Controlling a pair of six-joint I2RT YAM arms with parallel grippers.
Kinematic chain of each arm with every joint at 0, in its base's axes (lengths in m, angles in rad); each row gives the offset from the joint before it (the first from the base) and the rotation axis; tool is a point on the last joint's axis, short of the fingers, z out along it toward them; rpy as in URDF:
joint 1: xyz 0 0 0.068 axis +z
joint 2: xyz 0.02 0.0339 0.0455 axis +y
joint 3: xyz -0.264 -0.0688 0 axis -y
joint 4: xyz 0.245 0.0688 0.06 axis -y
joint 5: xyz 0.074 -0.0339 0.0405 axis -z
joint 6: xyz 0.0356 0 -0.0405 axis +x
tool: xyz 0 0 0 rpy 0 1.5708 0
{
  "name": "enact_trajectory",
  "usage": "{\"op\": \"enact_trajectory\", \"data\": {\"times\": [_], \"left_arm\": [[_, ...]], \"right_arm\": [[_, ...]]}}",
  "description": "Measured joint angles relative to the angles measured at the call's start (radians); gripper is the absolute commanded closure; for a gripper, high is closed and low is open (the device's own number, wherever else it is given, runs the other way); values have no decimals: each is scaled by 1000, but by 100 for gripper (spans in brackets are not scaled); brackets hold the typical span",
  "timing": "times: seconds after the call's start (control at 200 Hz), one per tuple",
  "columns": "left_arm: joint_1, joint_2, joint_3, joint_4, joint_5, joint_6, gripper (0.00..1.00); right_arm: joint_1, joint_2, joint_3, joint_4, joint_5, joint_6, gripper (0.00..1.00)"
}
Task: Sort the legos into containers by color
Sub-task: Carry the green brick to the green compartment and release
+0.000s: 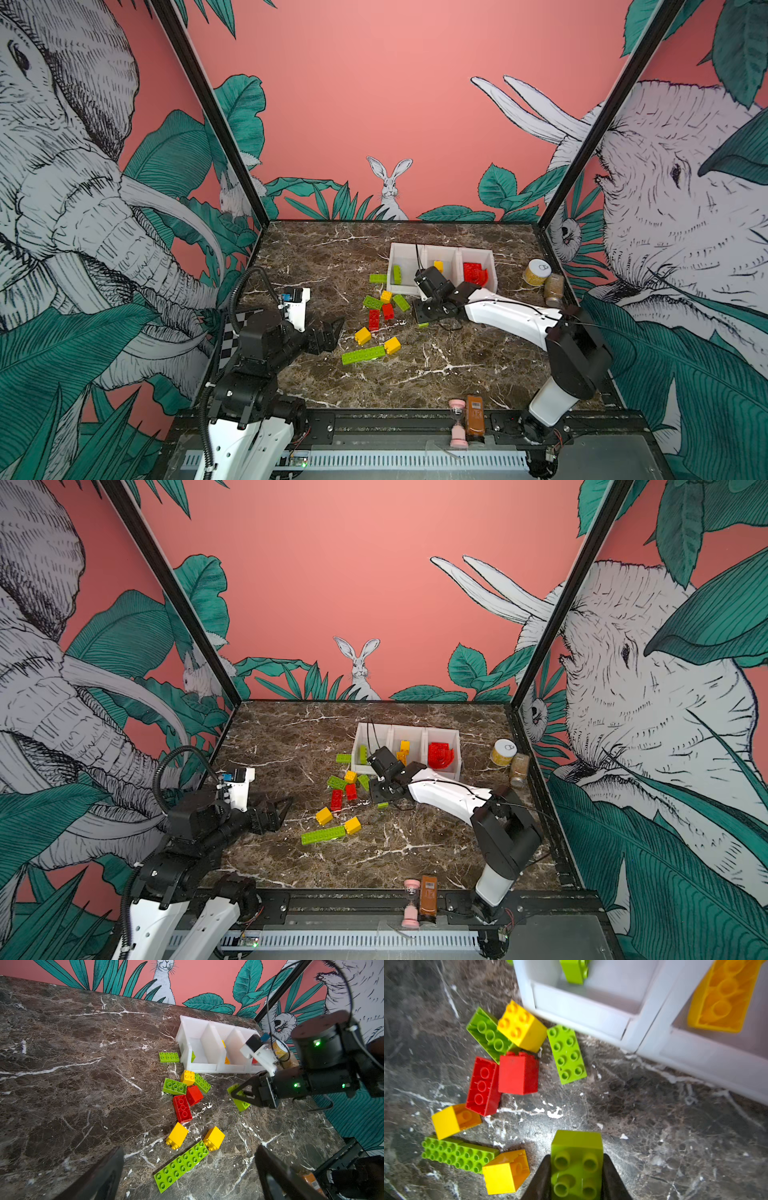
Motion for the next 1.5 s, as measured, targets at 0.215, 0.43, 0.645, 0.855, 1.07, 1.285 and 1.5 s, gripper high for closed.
{"op": "enact_trajectory", "data": {"times": [0.215,0.43,0.645,0.855,1.07,1.285,1.5], "left_arm": [[0,-14,0,0,-2,0,1],[-3,-2,0,0,-7,0,1],[-5,4,0,0,-8,0,1],[-5,-2,0,0,-19,-1,1],[-6,-2,0,-1,-27,-1,1],[-6,-2,0,-1,-30,-1,1],[-6,-2,0,-1,-30,-1,1]], "right_arm": [[-90,46,171,-48,-34,-67,77],[-133,176,380,-71,-43,-129,77],[-150,328,566,-115,-43,-175,76],[-163,473,722,-151,-45,-208,76],[-169,551,785,-184,-46,-218,73],[-170,576,797,-195,-46,-222,51],[-170,569,796,-216,-64,-228,41]]}}
